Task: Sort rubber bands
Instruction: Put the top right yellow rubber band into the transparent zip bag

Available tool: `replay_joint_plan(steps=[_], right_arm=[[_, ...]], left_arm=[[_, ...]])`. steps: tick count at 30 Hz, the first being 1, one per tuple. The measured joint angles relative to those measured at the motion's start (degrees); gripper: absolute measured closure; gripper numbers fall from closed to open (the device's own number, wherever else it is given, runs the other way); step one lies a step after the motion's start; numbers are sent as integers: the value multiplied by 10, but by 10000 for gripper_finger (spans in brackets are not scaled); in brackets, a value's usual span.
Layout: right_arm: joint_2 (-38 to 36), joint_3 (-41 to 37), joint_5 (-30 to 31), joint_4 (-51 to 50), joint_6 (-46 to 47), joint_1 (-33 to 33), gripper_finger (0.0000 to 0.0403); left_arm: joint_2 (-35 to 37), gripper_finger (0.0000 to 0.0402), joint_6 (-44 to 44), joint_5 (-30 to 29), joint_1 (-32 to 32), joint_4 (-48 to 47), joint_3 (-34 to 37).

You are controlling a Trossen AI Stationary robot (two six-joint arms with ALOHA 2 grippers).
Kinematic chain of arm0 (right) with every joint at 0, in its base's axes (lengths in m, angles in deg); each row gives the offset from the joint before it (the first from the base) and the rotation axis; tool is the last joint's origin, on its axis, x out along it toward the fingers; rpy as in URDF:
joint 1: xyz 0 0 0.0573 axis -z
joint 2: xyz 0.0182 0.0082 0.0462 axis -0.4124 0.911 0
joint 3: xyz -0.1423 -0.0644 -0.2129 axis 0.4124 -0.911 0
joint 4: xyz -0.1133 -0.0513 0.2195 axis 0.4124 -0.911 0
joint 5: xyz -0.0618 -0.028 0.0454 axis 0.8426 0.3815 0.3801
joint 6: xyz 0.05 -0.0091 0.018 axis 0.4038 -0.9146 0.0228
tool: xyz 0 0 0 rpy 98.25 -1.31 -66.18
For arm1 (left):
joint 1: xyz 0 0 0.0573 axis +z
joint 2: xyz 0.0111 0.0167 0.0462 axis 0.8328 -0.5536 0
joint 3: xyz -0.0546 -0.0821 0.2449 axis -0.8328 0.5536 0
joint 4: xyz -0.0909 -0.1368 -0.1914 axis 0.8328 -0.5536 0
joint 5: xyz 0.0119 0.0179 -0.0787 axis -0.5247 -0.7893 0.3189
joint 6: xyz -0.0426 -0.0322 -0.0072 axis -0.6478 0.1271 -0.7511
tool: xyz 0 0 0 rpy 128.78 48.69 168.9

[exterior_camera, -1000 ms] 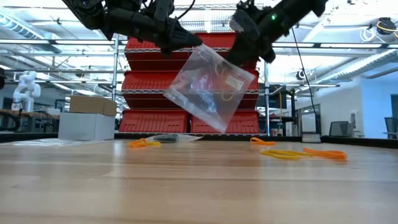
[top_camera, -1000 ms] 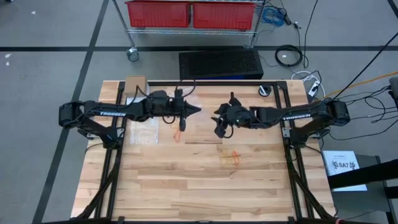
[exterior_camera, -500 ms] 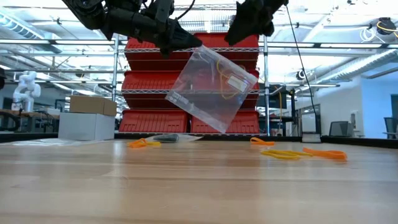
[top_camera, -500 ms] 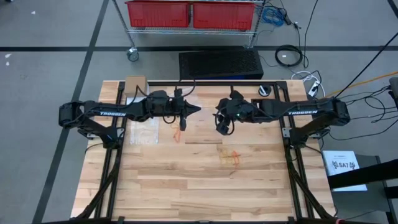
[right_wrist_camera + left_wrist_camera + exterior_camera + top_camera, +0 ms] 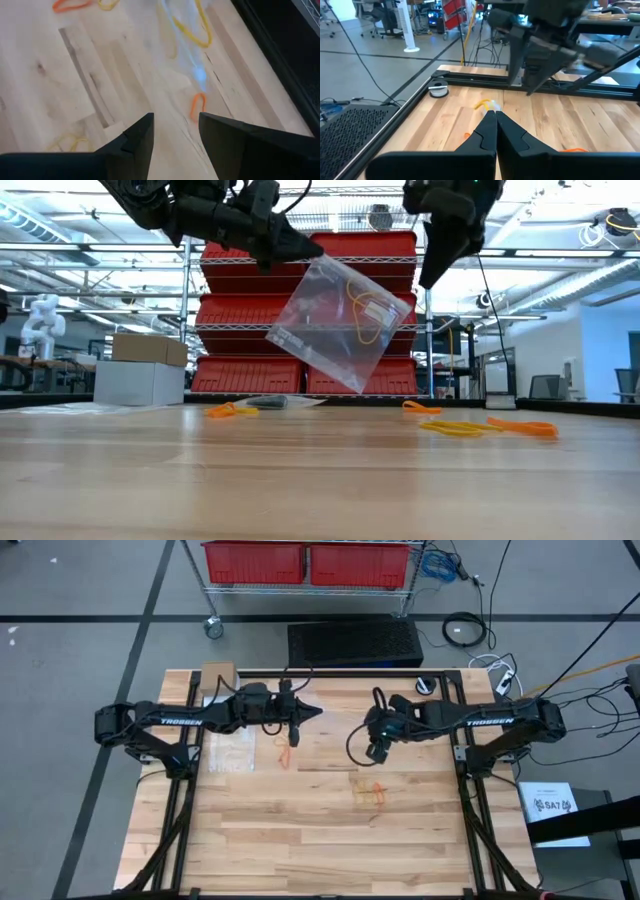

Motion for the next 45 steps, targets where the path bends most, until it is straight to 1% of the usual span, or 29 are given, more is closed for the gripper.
replay_joint_plan(steps=[3,5,10,12,15,18,19,20,21,25,34,38,41,45], right_arm=[[-19,-49,1,60,-12,21,254],[-33,-90,-2,120,-22,36,254],[-52,-188,-65,277,-46,71,255],[-52,-217,-76,332,-54,78,261],[-49,-242,-71,398,-60,80,292],[-49,-246,-59,427,-68,80,355],[-49,-245,-50,435,-73,77,377],[-49,-245,-38,438,-81,75,389],[-50,-245,-30,439,-85,75,392],[-53,-240,-17,438,-96,76,395],[-61,-195,78,431,-171,45,399],[-61,-174,103,427,-198,26,400],[-61,-159,126,409,-210,12,400],[-61,-135,151,358,-211,1,400]], left_arm=[[0,402,0,5,0,0,0],[0,402,0,5,0,-1,0],[0,402,0,5,0,-1,0],[0,402,-1,6,0,-2,0],[0,402,-1,6,0,-2,0],[0,402,-1,6,0,-2,0],[0,402,-1,7,0,-2,0],[0,402,-1,7,0,-2,0],[0,402,-1,7,0,-2,0],[0,402,-1,7,0,-2,0],[0,402,0,5,-10,-2,0],[0,402,1,-7,-9,-3,0],[0,402,2,-13,-9,-9,0],[0,402,6,-23,-9,-9,0]])
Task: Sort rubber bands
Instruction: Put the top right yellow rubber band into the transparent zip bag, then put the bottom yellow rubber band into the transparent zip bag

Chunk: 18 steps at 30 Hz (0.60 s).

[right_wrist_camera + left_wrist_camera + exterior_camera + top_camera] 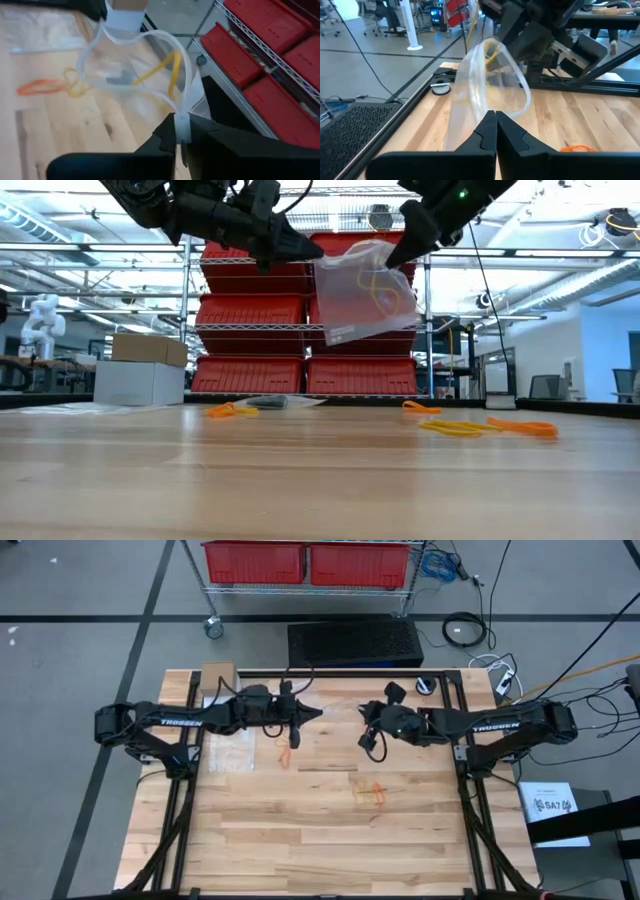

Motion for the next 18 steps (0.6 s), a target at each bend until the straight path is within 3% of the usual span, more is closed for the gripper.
replay_joint_plan(steps=[8,18], right_arm=[[0,17,14,-36,4,-4,401],[35,17,-94,-4,42,9,401]], left_arm=[[0,402,8,-4,0,7,0],[-2,402,-7,-10,-7,11,0]])
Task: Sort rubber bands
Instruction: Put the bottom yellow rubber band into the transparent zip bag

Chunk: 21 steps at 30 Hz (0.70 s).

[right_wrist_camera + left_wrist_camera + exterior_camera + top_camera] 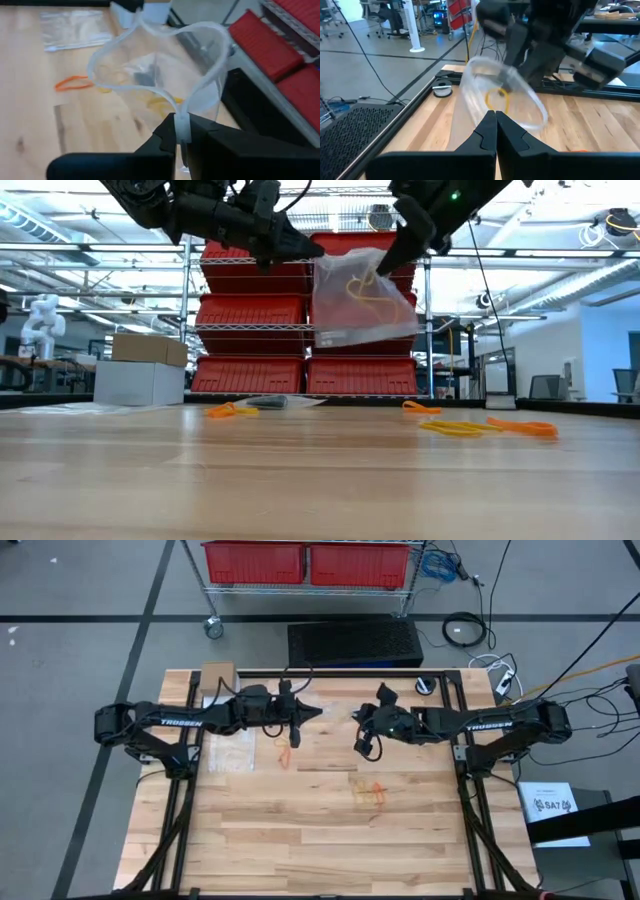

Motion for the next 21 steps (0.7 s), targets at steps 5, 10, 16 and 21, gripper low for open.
replay_joint_plan(steps=[5,10,16,21], right_arm=[[12,0,-54,-29,32,7,401],[-7,0,-56,-97,100,7,401],[-5,0,-85,-94,115,12,401],[10,0,-94,-69,105,27,401]], left_arm=[[3,402,5,-53,-4,-21,0],[8,402,0,-61,5,-37,0],[-2,402,-26,-48,-8,-34,0],[-23,402,-30,-48,-24,-15,0]])
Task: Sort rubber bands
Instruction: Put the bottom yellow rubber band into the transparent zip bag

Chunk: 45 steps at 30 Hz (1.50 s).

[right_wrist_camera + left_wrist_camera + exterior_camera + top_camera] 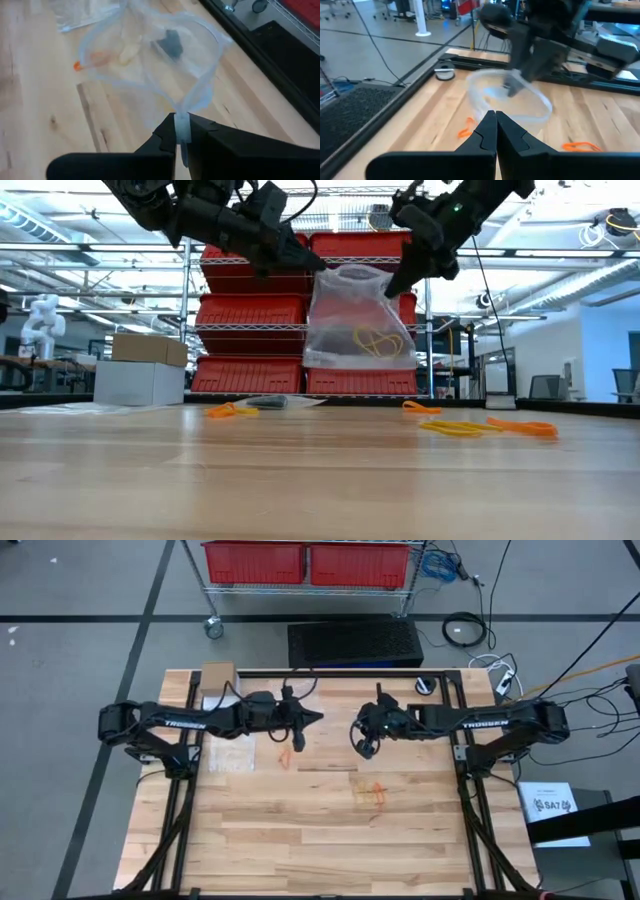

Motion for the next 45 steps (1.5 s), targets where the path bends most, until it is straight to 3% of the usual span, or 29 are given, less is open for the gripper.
replay_joint_plan(steps=[5,15,30,37,45], right_arm=[[16,0,-39,5,-9,10,400],[10,21,-44,-30,-5,10,359],[10,136,-46,-192,3,9,198],[13,153,-89,-275,105,-21,161],[55,65,-110,-213,287,-135,158]], left_arm=[[-10,402,0,-2,-5,16,0],[-7,402,1,-3,7,10,0],[-7,402,6,5,7,6,0],[-7,402,16,5,7,6,0],[-6,402,17,13,7,-2,4]])
